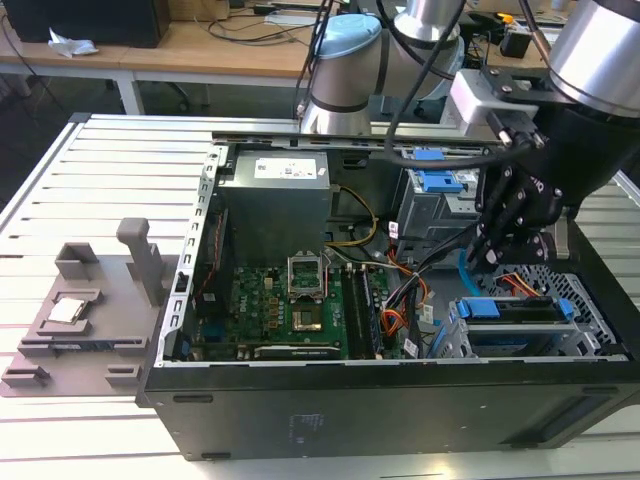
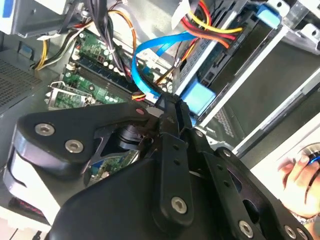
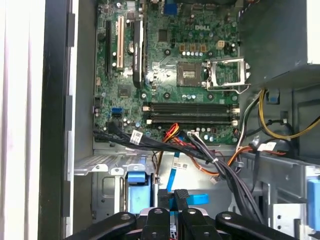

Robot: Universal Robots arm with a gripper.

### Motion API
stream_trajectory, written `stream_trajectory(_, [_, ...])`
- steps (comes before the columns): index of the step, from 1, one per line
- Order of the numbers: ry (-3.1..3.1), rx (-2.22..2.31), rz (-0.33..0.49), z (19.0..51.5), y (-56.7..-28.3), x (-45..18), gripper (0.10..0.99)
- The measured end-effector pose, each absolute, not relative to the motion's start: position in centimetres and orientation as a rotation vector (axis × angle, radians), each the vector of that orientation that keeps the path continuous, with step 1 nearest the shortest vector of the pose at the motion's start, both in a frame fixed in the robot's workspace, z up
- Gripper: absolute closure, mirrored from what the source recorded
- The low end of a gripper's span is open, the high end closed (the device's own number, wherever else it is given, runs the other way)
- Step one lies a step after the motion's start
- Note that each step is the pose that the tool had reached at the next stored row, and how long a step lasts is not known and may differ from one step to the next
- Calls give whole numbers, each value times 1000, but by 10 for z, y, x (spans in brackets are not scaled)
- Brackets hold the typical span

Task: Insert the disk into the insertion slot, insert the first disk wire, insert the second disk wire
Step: 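Insert the second disk wire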

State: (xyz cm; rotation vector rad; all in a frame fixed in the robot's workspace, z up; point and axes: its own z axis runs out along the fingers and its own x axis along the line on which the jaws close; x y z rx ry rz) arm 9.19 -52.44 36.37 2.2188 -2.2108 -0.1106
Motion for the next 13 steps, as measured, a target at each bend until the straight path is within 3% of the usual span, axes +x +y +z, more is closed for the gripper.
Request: stream_trajectory(13, [-2211, 2219, -111, 347, -542, 120, 925])
